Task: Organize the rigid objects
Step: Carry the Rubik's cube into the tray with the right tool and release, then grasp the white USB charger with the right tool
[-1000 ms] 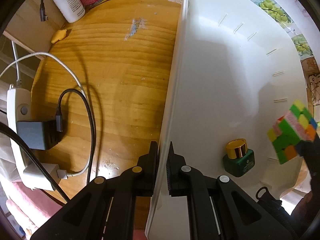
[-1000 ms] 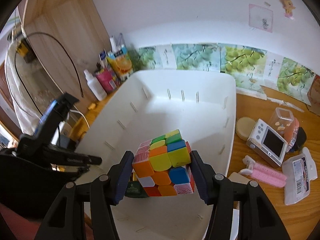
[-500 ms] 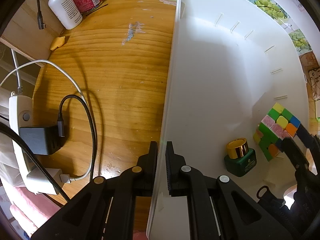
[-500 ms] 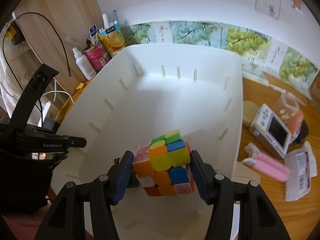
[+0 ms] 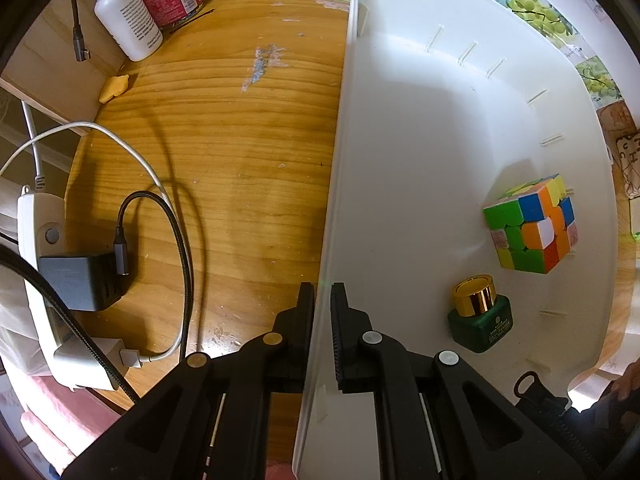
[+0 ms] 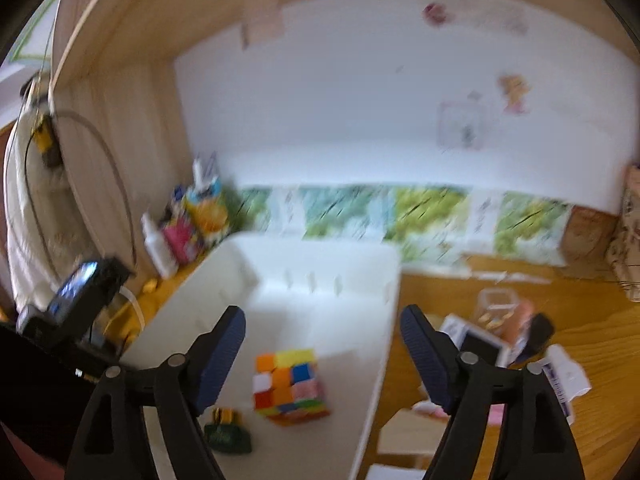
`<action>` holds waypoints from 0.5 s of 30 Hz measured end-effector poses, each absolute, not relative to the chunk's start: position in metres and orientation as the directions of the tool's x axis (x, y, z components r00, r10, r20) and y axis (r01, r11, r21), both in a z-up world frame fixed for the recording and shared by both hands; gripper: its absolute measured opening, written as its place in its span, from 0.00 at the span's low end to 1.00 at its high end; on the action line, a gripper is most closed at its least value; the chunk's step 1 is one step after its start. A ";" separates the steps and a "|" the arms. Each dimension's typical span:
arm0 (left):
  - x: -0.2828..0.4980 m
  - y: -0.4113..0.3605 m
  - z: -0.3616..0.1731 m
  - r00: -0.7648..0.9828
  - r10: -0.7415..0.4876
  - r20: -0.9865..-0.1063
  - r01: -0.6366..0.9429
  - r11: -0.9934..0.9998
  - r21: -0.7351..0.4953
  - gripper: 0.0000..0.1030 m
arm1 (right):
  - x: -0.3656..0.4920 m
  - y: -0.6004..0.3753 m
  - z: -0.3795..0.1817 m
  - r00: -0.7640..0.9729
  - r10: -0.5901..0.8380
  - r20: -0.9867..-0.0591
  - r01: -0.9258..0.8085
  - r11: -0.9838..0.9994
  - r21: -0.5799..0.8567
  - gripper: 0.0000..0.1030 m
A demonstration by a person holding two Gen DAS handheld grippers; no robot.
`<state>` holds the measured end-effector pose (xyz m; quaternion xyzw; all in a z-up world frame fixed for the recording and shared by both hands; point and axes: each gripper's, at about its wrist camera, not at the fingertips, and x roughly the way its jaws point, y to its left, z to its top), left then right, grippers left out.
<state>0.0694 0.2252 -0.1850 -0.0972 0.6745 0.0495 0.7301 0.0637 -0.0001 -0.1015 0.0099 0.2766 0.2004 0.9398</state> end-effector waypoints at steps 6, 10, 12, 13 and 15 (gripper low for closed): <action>0.069 0.225 -0.185 0.085 -0.057 -0.995 -0.202 0.977 -0.074 0.09 | 0.065 -0.039 -0.098 0.827 0.312 -0.469 -0.247 0.949 0.197 0.79; 0.069 0.225 -0.185 0.085 -0.057 -0.995 -0.202 0.977 -0.074 0.09 | 0.067 -0.066 -0.105 0.835 0.256 -0.487 -0.157 0.959 0.234 0.79; 0.069 0.225 -0.185 0.084 -0.057 -0.995 -0.203 0.977 -0.073 0.09 | 0.066 -0.078 -0.110 0.836 0.231 -0.499 -0.122 0.963 0.241 0.79; 0.069 0.225 -0.185 0.085 -0.056 -0.995 -0.202 0.977 -0.072 0.09 | 0.065 -0.084 -0.113 0.833 0.218 -0.508 -0.104 0.964 0.243 0.79; 0.069 0.225 -0.185 0.085 -0.056 -0.995 -0.202 0.977 -0.073 0.09 | 0.062 -0.090 -0.119 0.830 0.202 -0.519 -0.084 0.967 0.241 0.80</action>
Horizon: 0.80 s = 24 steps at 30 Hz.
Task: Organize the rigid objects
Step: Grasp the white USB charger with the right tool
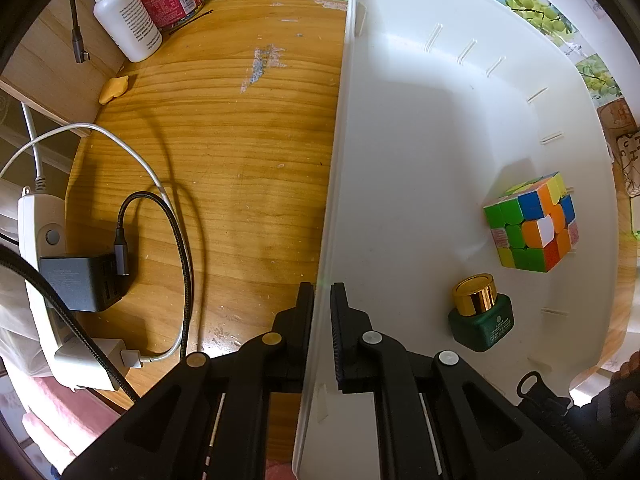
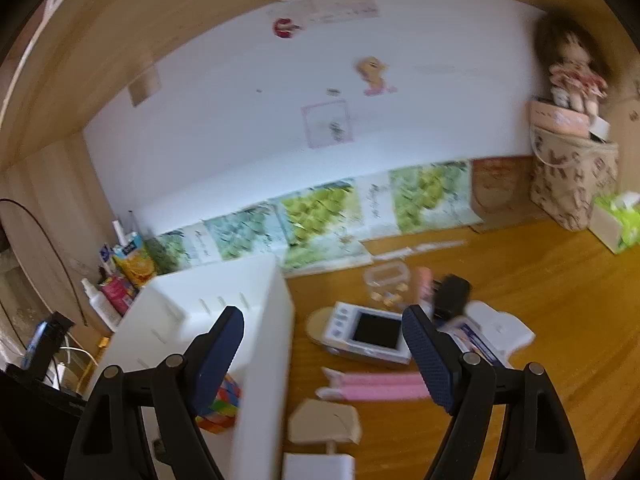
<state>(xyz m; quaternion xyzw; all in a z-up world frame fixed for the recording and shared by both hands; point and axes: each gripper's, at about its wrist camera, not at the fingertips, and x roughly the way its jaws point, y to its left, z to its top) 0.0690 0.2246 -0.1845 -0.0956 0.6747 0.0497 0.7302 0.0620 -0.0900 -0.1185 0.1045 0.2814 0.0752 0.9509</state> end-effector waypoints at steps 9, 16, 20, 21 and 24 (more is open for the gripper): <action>0.070 0.223 -0.184 0.082 -0.053 -0.995 -0.194 0.979 -0.068 0.09 | 0.045 -0.101 -0.141 0.795 0.206 -0.570 -0.104 0.973 0.207 0.79; 0.070 0.223 -0.184 0.081 -0.053 -0.995 -0.195 0.979 -0.068 0.09 | 0.038 -0.096 -0.162 0.740 0.222 -0.634 -0.162 0.975 0.152 0.80; 0.070 0.222 -0.185 0.081 -0.050 -0.995 -0.194 0.979 -0.065 0.09 | 0.035 -0.091 -0.173 0.702 0.231 -0.673 -0.194 0.972 0.130 0.80; 0.070 0.222 -0.185 0.081 -0.049 -0.996 -0.193 0.979 -0.064 0.09 | 0.035 -0.089 -0.175 0.694 0.231 -0.682 -0.204 0.972 0.121 0.79; 0.069 0.223 -0.186 0.081 -0.050 -0.996 -0.195 0.979 -0.065 0.09 | 0.033 -0.085 -0.180 0.669 0.239 -0.703 -0.236 0.966 0.104 0.80</action>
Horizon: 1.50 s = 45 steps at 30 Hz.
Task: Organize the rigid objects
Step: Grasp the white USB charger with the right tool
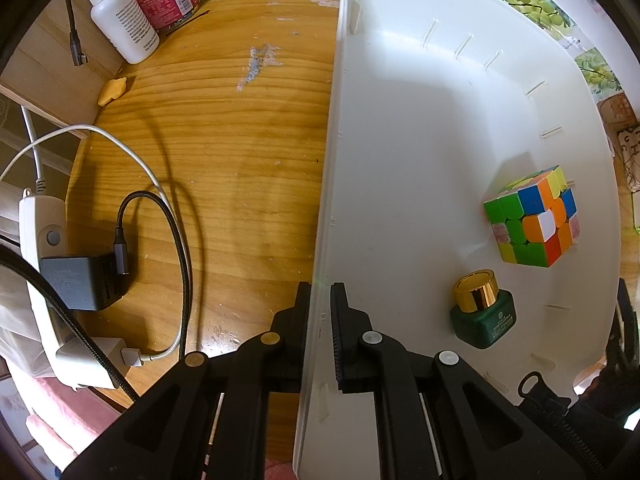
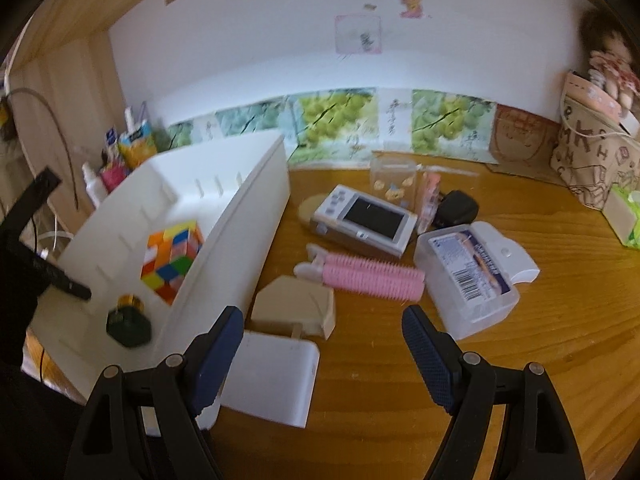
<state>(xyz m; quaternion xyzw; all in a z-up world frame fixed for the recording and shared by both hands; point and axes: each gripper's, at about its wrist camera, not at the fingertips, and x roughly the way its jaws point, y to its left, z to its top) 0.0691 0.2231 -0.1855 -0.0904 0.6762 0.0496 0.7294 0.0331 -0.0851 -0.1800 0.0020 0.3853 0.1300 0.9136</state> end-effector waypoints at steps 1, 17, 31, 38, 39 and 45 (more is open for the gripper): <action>0.069 0.224 -0.186 0.080 -0.050 -0.996 -0.195 0.979 -0.065 0.09 | 0.032 -0.084 -0.182 0.661 0.242 -0.710 -0.244 0.964 0.102 0.80; 0.067 0.225 -0.189 0.077 -0.049 -0.996 -0.193 0.979 -0.063 0.09 | 0.014 -0.064 -0.208 0.525 0.291 -0.800 -0.481 0.876 0.002 0.80; 0.066 0.226 -0.190 0.074 -0.047 -0.996 -0.190 0.980 -0.060 0.10 | 0.018 -0.053 -0.218 0.521 0.279 -0.806 -0.504 0.863 -0.027 0.80; 0.064 0.228 -0.192 0.071 -0.047 -0.996 -0.187 0.980 -0.060 0.10 | 0.020 -0.054 -0.219 0.513 0.287 -0.809 -0.506 0.862 -0.015 0.78; 0.064 0.227 -0.192 0.071 -0.047 -0.996 -0.187 0.981 -0.060 0.10 | 0.020 -0.054 -0.219 0.510 0.294 -0.808 -0.509 0.860 -0.008 0.73; 0.062 0.228 -0.192 0.070 -0.046 -0.996 -0.186 0.981 -0.059 0.10 | 0.020 -0.052 -0.220 0.499 0.308 -0.810 -0.499 0.866 0.022 0.64</action>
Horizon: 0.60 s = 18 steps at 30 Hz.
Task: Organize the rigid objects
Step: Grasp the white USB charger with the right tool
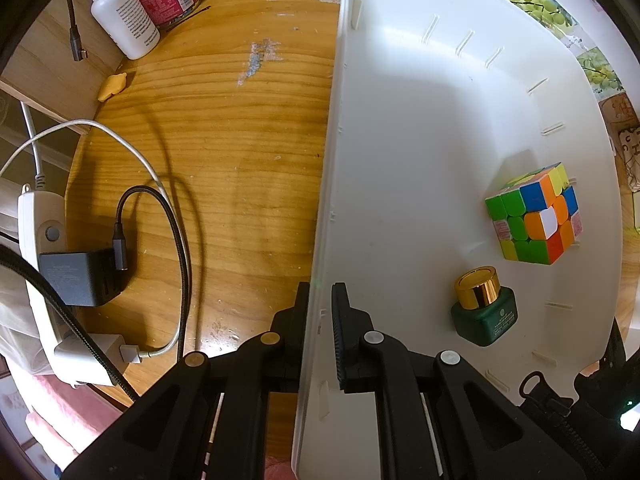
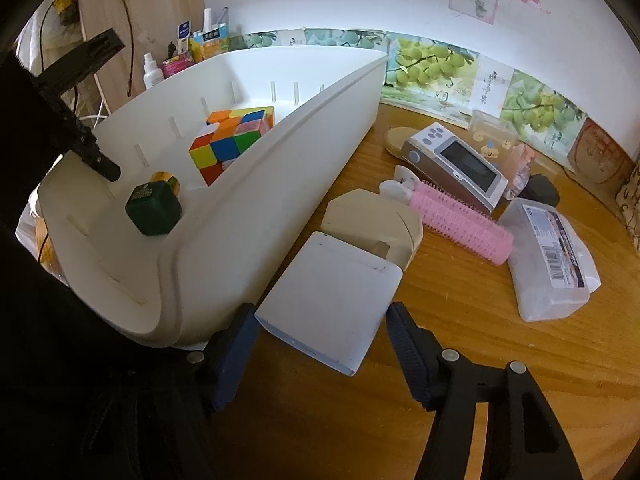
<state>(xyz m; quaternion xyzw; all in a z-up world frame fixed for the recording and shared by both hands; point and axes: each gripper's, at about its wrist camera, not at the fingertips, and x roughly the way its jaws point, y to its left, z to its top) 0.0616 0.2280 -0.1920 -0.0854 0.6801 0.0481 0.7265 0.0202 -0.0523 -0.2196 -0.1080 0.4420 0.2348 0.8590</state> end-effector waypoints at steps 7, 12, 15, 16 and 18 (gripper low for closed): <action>0.062 0.225 -0.193 0.068 -0.042 -0.997 -0.179 0.982 -0.054 0.10 | 0.018 -0.058 -0.218 0.489 0.323 -0.810 -0.473 0.879 0.065 0.64; 0.066 0.221 -0.193 0.065 -0.038 -0.997 -0.170 0.984 -0.049 0.10 | 0.014 -0.065 -0.215 0.465 0.348 -0.814 -0.466 0.878 0.109 0.64; 0.067 0.219 -0.192 0.064 -0.037 -0.997 -0.164 0.985 -0.047 0.10 | 0.010 -0.072 -0.213 0.466 0.361 -0.808 -0.441 0.886 0.141 0.63; 0.067 0.219 -0.192 0.064 -0.037 -0.997 -0.162 0.986 -0.046 0.10 | 0.009 -0.075 -0.211 0.469 0.368 -0.803 -0.430 0.889 0.157 0.62; 0.068 0.217 -0.192 0.063 -0.035 -0.997 -0.157 0.987 -0.045 0.10 | 0.008 -0.080 -0.207 0.477 0.376 -0.794 -0.406 0.896 0.181 0.61</action>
